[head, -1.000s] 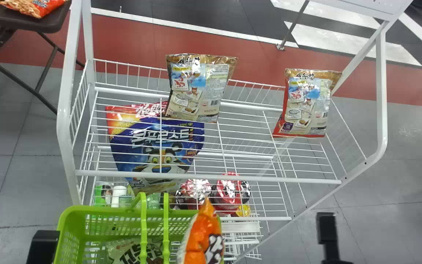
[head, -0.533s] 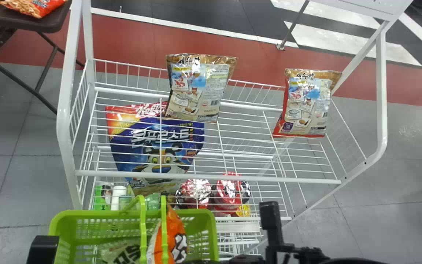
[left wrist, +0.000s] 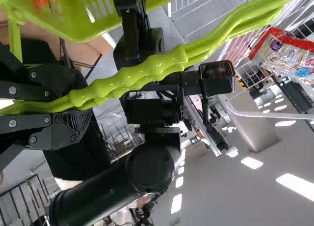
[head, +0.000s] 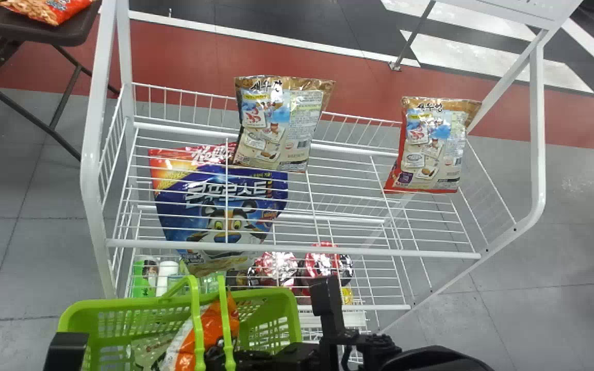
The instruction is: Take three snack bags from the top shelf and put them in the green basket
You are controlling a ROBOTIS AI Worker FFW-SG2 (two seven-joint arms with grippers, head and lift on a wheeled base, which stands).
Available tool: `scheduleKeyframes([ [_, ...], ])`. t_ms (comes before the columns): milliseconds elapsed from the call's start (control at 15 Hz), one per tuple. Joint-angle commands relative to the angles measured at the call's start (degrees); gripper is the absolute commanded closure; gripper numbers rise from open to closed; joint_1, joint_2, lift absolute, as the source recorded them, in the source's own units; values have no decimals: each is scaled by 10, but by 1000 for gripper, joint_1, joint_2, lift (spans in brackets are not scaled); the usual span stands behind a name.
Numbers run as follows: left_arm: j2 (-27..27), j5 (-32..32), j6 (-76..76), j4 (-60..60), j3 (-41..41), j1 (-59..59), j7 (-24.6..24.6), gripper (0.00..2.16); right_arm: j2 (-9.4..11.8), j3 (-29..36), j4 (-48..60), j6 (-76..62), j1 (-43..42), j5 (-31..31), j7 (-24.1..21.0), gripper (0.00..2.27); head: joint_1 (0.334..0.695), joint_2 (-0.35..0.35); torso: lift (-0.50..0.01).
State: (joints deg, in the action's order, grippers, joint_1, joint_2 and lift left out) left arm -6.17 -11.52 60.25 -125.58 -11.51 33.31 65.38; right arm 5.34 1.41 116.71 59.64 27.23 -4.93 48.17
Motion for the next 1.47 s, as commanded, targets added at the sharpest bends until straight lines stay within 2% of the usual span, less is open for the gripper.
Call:
scheduleKeyframes([
  [0,-1,0,0,0,0,0,-1,1767,2,19,25,10,13,-4,-2,-1,695,-350,-35],
  [200,0,0,0,3,0,-4,-2,1767,2,61,131,101,52,-7,-1,53,695,-350,-35],
  [333,1,1,0,4,-1,-6,-3,1767,3,118,186,168,67,-54,11,56,695,-350,-35],
  [467,1,3,0,7,-6,-11,-9,1767,-2,186,216,171,76,-104,32,56,695,-350,-35],
  [600,1,4,0,7,-8,-11,-9,1767,-18,235,216,113,66,-127,51,60,695,-350,-35],
  [667,1,5,0,8,-9,-12,-9,1767,-31,248,210,15,65,-127,51,60,695,-350,-35],
  [800,1,5,0,13,-11,-15,-10,1767,-38,263,192,-92,45,-128,46,60,695,-350,-35],
  [933,1,5,0,16,-11,-17,-10,1767,-38,268,161,-161,4,-123,16,66,695,-350,-35],
  [1133,0,5,2,18,-10,-18,-9,1767,-44,261,80,-340,-52,-110,-68,83,695,-350,-35],
  [1200,-1,5,2,18,-10,-18,-9,1767,-44,257,47,-396,-72,-95,-106,83,695,-350,-35],
  [1400,-2,4,9,17,-5,-18,-5,1767,-44,248,-58,-518,-129,-32,-182,83,695,-350,-35],
])
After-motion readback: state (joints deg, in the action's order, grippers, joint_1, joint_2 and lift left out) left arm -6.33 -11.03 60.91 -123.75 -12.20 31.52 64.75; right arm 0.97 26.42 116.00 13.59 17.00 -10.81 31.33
